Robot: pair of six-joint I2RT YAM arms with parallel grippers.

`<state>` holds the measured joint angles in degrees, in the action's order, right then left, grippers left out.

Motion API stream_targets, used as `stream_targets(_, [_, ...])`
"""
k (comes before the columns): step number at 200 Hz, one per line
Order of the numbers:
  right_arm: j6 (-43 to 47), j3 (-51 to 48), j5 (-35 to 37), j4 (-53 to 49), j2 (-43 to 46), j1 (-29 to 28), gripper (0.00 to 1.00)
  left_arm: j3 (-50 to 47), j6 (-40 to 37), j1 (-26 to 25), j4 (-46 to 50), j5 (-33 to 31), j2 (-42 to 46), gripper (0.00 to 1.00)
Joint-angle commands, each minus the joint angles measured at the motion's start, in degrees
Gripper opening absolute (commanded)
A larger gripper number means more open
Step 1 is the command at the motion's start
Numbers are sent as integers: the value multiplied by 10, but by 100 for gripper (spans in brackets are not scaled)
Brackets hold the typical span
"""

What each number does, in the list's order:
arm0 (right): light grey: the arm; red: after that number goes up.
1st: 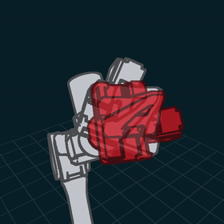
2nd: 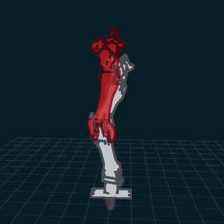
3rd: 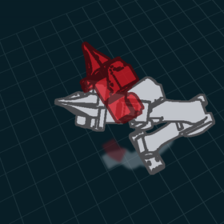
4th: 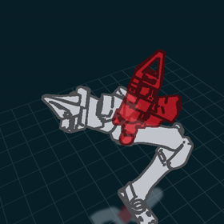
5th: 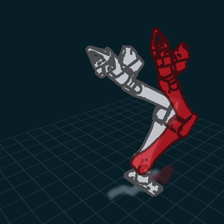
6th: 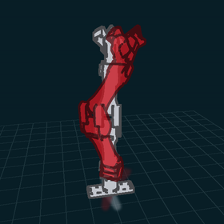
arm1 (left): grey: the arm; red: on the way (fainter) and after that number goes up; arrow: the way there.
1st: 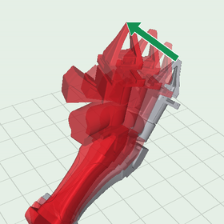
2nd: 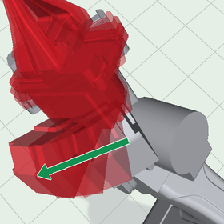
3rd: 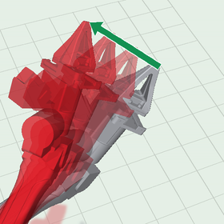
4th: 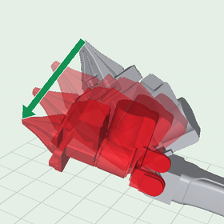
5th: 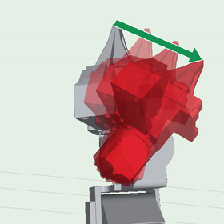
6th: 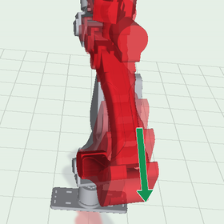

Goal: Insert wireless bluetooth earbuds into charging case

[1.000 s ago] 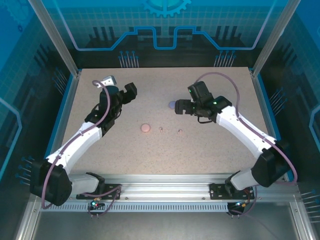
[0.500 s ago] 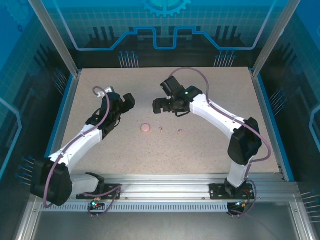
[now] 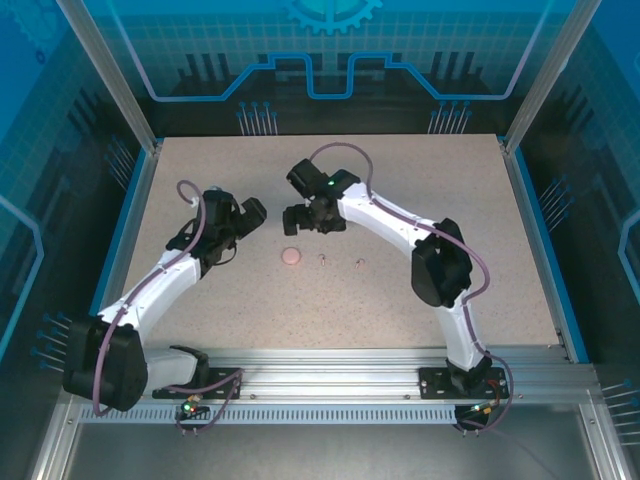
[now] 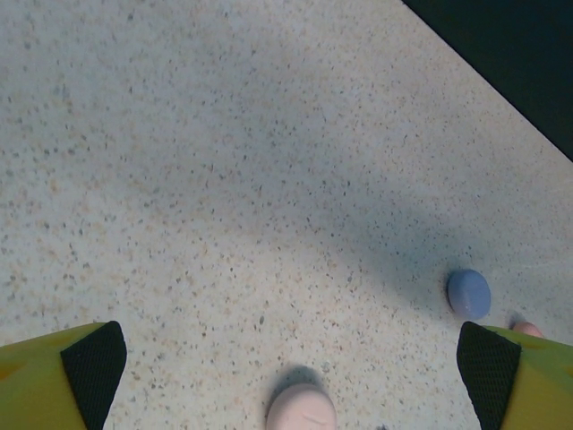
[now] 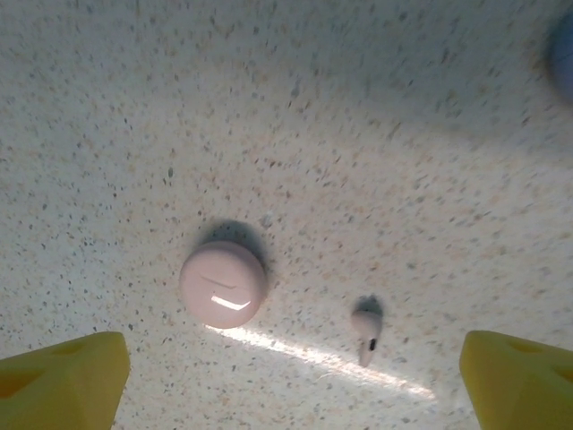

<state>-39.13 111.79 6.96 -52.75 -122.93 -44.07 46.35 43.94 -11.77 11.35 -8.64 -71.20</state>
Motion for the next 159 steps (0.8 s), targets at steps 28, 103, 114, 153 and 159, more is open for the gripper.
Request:
stream_targets(28, [-111,63,13,-61,-69,-43,94,-24,116,37,46,19,9,99])
stream_targets(103, [-192,162,82,-123,-177,-78,93,-75,199,56,65,-8,75,99])
stream_targets(114, [-201,173,85,-130,-189,-80,92,-87,205,60,63,-7,79,99])
stream_targets(153, [-218,195,94,-127,-217,-85,89,-110,213,70,44,10,84,99])
stream_targets(159, [-219,200,94,-125,-221,-86,87,-113,212,71,37,14,85,99])
